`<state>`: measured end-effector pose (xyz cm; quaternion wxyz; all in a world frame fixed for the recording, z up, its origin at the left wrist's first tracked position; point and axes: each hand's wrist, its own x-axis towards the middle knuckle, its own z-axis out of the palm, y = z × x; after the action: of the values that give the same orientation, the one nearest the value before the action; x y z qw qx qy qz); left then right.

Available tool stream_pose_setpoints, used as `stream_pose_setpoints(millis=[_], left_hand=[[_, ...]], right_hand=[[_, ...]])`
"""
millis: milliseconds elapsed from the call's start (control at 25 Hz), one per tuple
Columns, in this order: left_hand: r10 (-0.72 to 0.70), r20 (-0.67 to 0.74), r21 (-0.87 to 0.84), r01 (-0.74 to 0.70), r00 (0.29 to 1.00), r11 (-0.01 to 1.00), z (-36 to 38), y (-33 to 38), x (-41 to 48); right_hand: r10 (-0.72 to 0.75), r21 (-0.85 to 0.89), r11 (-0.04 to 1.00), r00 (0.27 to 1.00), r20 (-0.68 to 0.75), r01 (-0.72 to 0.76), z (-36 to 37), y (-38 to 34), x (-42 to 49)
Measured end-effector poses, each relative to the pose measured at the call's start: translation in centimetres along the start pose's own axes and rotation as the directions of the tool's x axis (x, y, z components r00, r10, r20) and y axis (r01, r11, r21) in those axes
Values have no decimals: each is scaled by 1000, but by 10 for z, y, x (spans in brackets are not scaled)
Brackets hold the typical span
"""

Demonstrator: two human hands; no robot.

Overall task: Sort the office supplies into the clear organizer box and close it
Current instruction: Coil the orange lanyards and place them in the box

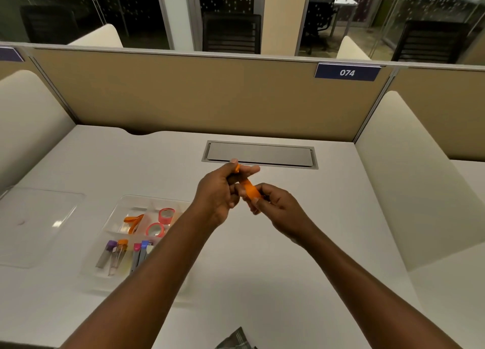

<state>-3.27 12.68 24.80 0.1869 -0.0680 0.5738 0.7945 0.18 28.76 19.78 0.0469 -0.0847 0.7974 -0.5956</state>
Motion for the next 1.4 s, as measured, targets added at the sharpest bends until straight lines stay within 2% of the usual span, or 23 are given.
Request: stream_pose_setpoints(millis=[80,160,200,240,320,400,560,800,920,1000,1080,1240,1400], left_hand=[[120,-34,333,-102,992,937,-2,-10,-2],[302,-4,596,-240,953,766,-3,-20,-1],[349,26,640,-284,937,714,-6,-26,0],[355,51,635,-305,933,710,-9,-33,0],[332,76,582,-312,940,751,-16,-46,-6],[327,81,582,-311,941,751,-22,-57,-14],[316,18,611,-261,949,747,-39,-74,-20],[337,-99,782,-137,936,608,-94,-72,-20],[318,-118,812,-93,941,576,-136,-64,-16],[278,-57,818,-114,959,564,-173,-55,-13],[275,-38,839,-118,961,531,-215,-47,-7],[278,-214,841,32,937,540,-311,-38,22],[244,-319,859,171,916,483,-377,-45,57]], right_hand=[[81,154,985,997,-1,-80,8,-6,-1],[163,356,923,987,-8,-149,16,-9,-1],[199,474,865,980,-20,-166,19,-10,-2],[231,592,788,972,-33,-167,22,-11,-2],[290,750,644,955,-58,-149,29,-14,0],[338,779,609,937,-84,-150,39,-16,2],[396,723,661,912,-110,-200,64,-13,6],[540,754,612,823,-175,-240,113,-2,20],[574,762,593,800,-174,-260,156,0,31],[575,721,627,799,-174,-295,191,1,42],[579,593,718,785,-220,-364,225,2,54],[529,241,848,751,-395,-471,273,22,71],[295,-223,855,792,-535,-469,286,54,62]])
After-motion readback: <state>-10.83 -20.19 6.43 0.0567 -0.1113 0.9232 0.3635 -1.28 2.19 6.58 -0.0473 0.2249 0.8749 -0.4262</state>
